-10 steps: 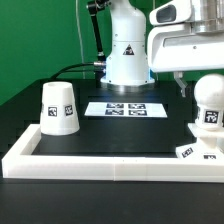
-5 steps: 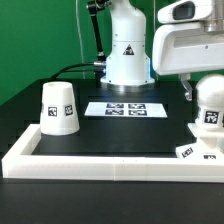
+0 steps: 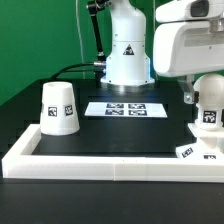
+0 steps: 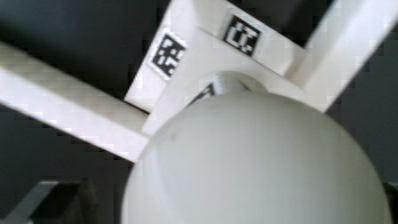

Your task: Assemble lamp

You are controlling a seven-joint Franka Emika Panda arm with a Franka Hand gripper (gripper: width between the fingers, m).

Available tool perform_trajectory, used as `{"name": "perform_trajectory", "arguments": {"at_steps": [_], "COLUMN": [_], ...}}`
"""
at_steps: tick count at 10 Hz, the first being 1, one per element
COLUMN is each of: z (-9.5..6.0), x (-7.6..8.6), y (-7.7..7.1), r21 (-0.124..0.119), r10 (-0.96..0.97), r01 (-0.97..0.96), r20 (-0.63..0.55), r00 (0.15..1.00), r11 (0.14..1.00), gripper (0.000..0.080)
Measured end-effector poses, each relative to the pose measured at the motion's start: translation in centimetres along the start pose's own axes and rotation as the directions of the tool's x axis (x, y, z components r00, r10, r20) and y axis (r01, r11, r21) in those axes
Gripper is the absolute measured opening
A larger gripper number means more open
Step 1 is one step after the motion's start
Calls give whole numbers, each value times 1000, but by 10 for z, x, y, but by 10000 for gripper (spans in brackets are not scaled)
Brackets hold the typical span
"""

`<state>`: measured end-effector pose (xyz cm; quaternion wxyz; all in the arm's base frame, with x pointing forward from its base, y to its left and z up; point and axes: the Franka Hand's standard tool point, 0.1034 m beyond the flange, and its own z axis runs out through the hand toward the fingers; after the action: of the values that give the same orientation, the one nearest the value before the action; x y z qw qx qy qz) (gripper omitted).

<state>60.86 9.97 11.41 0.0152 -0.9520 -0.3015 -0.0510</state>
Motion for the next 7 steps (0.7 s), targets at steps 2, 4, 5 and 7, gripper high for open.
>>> {"name": "perform_trajectory", "arguments": {"at_steps": [2,4,5,7], "z": [0,-1,-1,0], "x": [1,1,1,-1], "y": [0,0,1,2], "r21": [-11,-19,-23,-26], "r10": [-126,-237,-320,-479], "r01": [126,237,321,480], "r20": [3,15,21,36], "r00": [992,971,947,877], "r11": [992,971,947,877], "gripper": [699,699,699,699]}}
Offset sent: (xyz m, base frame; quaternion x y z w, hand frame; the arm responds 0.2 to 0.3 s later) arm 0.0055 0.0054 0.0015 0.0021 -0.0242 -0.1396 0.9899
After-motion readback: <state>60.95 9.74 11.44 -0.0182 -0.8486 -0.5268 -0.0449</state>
